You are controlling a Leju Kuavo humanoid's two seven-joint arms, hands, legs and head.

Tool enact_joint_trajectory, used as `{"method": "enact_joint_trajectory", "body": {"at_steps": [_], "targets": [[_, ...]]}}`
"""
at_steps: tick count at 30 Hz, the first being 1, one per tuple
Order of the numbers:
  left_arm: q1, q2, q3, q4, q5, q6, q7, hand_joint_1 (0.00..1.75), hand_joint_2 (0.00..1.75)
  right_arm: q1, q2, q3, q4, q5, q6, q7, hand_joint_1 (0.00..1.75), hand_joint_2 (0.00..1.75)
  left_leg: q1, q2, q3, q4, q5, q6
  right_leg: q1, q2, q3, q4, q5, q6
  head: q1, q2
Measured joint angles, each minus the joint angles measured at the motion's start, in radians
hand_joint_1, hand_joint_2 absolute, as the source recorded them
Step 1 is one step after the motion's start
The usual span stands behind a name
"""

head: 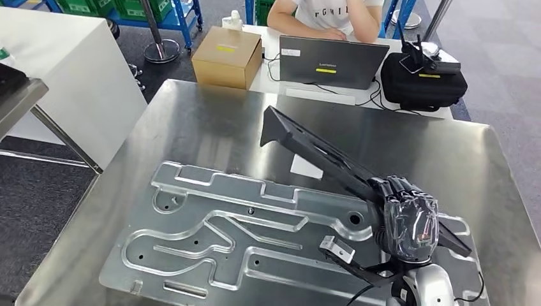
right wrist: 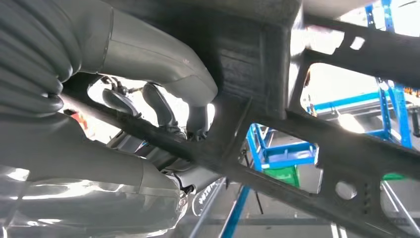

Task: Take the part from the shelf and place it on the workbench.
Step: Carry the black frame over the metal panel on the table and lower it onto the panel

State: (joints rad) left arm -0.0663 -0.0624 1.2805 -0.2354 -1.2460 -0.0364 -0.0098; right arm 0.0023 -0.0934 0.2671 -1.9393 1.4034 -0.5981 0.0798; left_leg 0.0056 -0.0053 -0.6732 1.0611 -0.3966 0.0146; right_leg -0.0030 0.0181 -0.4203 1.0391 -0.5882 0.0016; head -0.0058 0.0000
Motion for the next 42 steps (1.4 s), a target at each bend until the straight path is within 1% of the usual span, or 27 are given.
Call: {"method": "enact_joint_trajectory", "body": {"at_steps": [2,3,5,6,7,8,10,12,14,16,18,20,21,22,23,25,26,27,29,32,33,35,37,38,39,41,42], "targets": [[-0.01,0.0,0.0,0.0,0.0,0.0,-0.001,0.0,1.75,-0.009,0.001,0.001,-0.002,0.0,-0.001,0.0,1.75,1.75,0.002,0.003,0.012,-0.015,-0.008,0.012,-0.002,-0.005,-0.067,0.092,0.023,0.008,0.006,0.0],[-0.013,0.0,0.0,0.0,0.0,0.0,-0.001,0.0,1.75,-0.011,0.001,0.002,-0.002,0.0,-0.001,0.0,1.75,1.75,0.003,0.006,0.016,-0.02,-0.012,0.017,-0.003,-0.008,-0.115,0.149,0.01,0.013,0.007,0.0],[-0.015,0.0,0.0,0.0,0.0,0.0,-0.001,0.0,1.75,-0.009,0.0,0.003,0.0,0.0,-0.001,0.0,1.75,1.75,0.0,0.014,0.021,-0.022,-0.024,0.022,-0.003,-0.011,-0.206,0.239,-0.05,0.021,0.01,0.0],[-0.015,0.0,0.0,0.0,0.0,0.0,-0.001,0.0,1.75,-0.007,0.0,0.003,0.001,0.0,0.0,0.001,1.75,1.75,-0.001,0.018,0.023,-0.022,-0.028,0.022,-0.003,-0.011,-0.241,0.261,-0.069,0.023,0.01,0.0],[-0.015,0.0,0.0,0.0,0.0,0.0,-0.001,0.0,1.75,-0.005,0.0,0.003,0.001,0.0,0.0,0.001,1.75,1.75,-0.003,0.02,0.025,-0.021,-0.032,0.022,-0.003,-0.012,-0.262,0.259,-0.065,0.022,0.01,0.0],[-0.016,0.0,0.0,0.0,0.0,0.0,-0.001,0.0,1.75,-0.004,0.0,0.003,0.002,0.0,0.0,0.001,1.75,1.75,-0.005,0.022,0.028,-0.021,-0.034,0.022,-0.002,-0.012,-0.264,0.227,-0.037,0.018,0.01,0.0],[-0.018,-0.002,0.0,0.0,0.0,0.0,-0.002,0.0,1.75,-0.003,0.0,0.003,0.002,0.0,0.0,0.001,1.75,1.75,-0.009,0.023,0.035,-0.021,-0.036,0.021,0.004,-0.012,-0.221,0.102,0.045,-0.002,0.01,0.0],[-0.02,-0.007,0.0,0.001,0.0,0.0,-0.002,0.0,1.75,-0.003,-0.001,0.003,0.0,0.0,-0.001,0.001,1.75,1.75,-0.011,0.021,0.043,-0.023,-0.041,0.012,0.018,-0.004,-0.18,0.017,0.053,-0.029,0.008,0.0],[-0.021,-0.012,0.0,0.002,0.0,0.0,-0.001,0.0,1.75,-0.003,-0.001,0.003,-0.001,0.0,-0.001,0.001,1.75,1.75,-0.009,0.018,0.053,-0.021,-0.026,-0.005,0.026,0.004,-0.165,-0.009,0.026,-0.049,0.009,0.0],[-0.021,-0.012,0.0,0.002,0.0,0.0,-0.001,0.0,1.75,-0.004,-0.001,0.003,-0.002,0.0,-0.001,0.001,1.75,1.75,-0.007,0.015,0.056,-0.013,-0.013,-0.017,0.021,0.001,-0.148,-0.033,0.053,-0.065,0.01,0.0],[-0.019,-0.011,0.0,0.002,0.0,0.0,-0.001,0.0,1.75,-0.003,-0.001,0.003,-0.002,0.0,-0.001,0.001,1.75,1.75,-0.004,0.012,0.035,0.037,-0.059,-0.023,0.012,-0.01,-0.142,-0.038,0.093,-0.074,0.005,0.0],[-0.018,-0.008,0.0,0.002,0.0,0.0,-0.001,0.0,1.75,0.0,-0.001,0.003,-0.001,0.0,-0.001,0.001,1.75,1.75,0.004,0.01,-0.015,0.155,-0.137,-0.036,0.008,-0.016,-0.146,-0.035,0.112,-0.072,-0.001,0.0],[-0.016,-0.006,0.0,0.002,0.0,0.0,-0.001,0.0,1.75,0.002,-0.001,0.003,0.0,0.0,-0.001,0.001,1.75,1.75,0.008,0.009,-0.039,0.206,-0.163,-0.044,0.005,-0.016,-0.147,-0.034,0.113,-0.068,-0.001,0.0],[-0.014,-0.005,0.0,0.002,0.0,0.0,-0.001,0.0,1.75,0.003,-0.001,0.003,0.001,0.0,-0.001,0.001,1.75,1.75,0.012,0.009,-0.048,0.228,-0.172,-0.052,0.002,-0.015,-0.149,-0.033,0.113,-0.063,-0.002,0.0],[-0.012,-0.004,0.0,0.002,0.0,0.0,-0.001,0.0,1.75,0.003,-0.001,0.003,0.001,0.0,-0.001,0.001,1.75,1.75,0.018,0.01,-0.037,0.208,-0.159,-0.059,-0.003,-0.014,-0.151,-0.03,0.114,-0.055,-0.002,0.0],[-0.011,-0.003,0.0,0.002,0.0,0.0,-0.001,0.0,1.75,0.003,-0.001,0.003,0.001,0.0,-0.001,0.001,1.75,1.75,0.027,0.013,0.027,0.087,-0.1,-0.074,-0.013,-0.013,-0.155,-0.02,0.113,-0.037,-0.002,0.0],[-0.011,-0.003,0.0,0.002,0.0,0.0,-0.001,0.0,1.75,0.004,-0.001,0.003,0.002,0.0,-0.001,0.001,1.75,1.75,0.028,0.016,0.051,0.031,-0.086,-0.075,-0.016,-0.012,-0.156,-0.014,0.111,-0.026,-0.003,0.0],[-0.013,-0.003,0.0,0.002,0.0,0.0,-0.001,0.0,1.75,0.004,-0.001,0.003,0.002,0.0,-0.001,0.001,1.75,1.75,0.027,0.02,0.063,0.0,-0.085,-0.068,-0.018,-0.012,-0.156,-0.01,0.106,-0.015,-0.005,0.0],[-0.014,-0.002,0.0,0.003,0.0,0.0,-0.001,0.0,1.75,0.003,-0.001,0.004,0.001,0.0,0.0,0.001,1.75,1.75,0.021,0.022,0.059,-0.012,-0.099,-0.042,-0.017,-0.013,-0.152,-0.006,0.103,0.006,-0.007,0.0],[-0.011,-0.001,0.0,0.003,0.0,0.0,-0.001,0.0,1.75,0.0,-0.001,0.004,0.001,0.0,-0.001,0.0,1.75,1.75,0.021,0.019,0.067,-0.016,-0.07,-0.004,-0.021,-0.016,-0.16,0.02,0.095,0.025,-0.002,0.0],[-0.011,-0.001,0.0,0.003,0.0,0.0,-0.001,0.0,1.75,-0.001,-0.001,0.004,0.001,0.0,-0.001,0.0,1.75,1.75,0.02,0.02,0.069,-0.015,-0.064,0.003,-0.021,-0.017,-0.177,0.05,0.071,0.028,0.0,0.0],[-0.013,-0.001,0.0,0.003,0.0,0.0,-0.001,0.0,1.75,0.001,-0.001,0.004,0.001,0.0,-0.001,0.0,1.75,1.75,0.016,0.022,0.068,-0.015,-0.062,0.009,-0.021,-0.018,-0.239,0.162,0.006,0.03,0.003,0.0],[-0.013,-0.001,0.0,0.003,0.0,0.0,-0.001,0.0,1.75,0.002,-0.001,0.004,0.002,0.0,0.0,0.0,1.75,1.75,0.011,0.022,0.066,-0.015,-0.062,0.011,-0.019,-0.018,-0.296,0.252,-0.025,0.026,0.003,0.0],[-0.012,-0.001,0.0,0.003,0.0,0.0,-0.001,0.0,1.75,0.003,-0.001,0.004,0.002,0.0,0.0,0.0,1.75,1.75,0.008,0.022,0.065,-0.014,-0.062,0.011,-0.017,-0.018,-0.302,0.248,-0.014,0.021,0.003,0.0],[-0.012,-0.001,0.0,0.003,0.0,0.0,-0.001,0.0,1.75,0.003,-0.001,0.004,0.003,0.0,0.0,0.0,1.75,1.75,0.005,0.021,0.065,-0.015,-0.062,0.011,-0.014,-0.018,-0.286,0.206,0.012,0.014,0.002,0.0],[-0.013,-0.004,0.0,0.003,0.0,0.0,-0.001,0.0,1.75,0.003,-0.001,0.004,0.003,0.0,0.0,0.0,1.75,1.75,-0.001,0.021,0.067,-0.017,-0.06,0.009,-0.002,-0.015,-0.225,0.08,0.07,-0.011,0.0,0.0],[-0.014,-0.007,0.0,0.004,0.0,0.0,-0.001,0.0,1.75,0.002,-0.001,0.004,0.002,0.0,0.0,0.0,1.75,1.75,-0.001,0.019,0.069,-0.02,-0.061,0.004,0.008,-0.01,-0.204,0.037,0.067,-0.025,0.0,0.0]]}}
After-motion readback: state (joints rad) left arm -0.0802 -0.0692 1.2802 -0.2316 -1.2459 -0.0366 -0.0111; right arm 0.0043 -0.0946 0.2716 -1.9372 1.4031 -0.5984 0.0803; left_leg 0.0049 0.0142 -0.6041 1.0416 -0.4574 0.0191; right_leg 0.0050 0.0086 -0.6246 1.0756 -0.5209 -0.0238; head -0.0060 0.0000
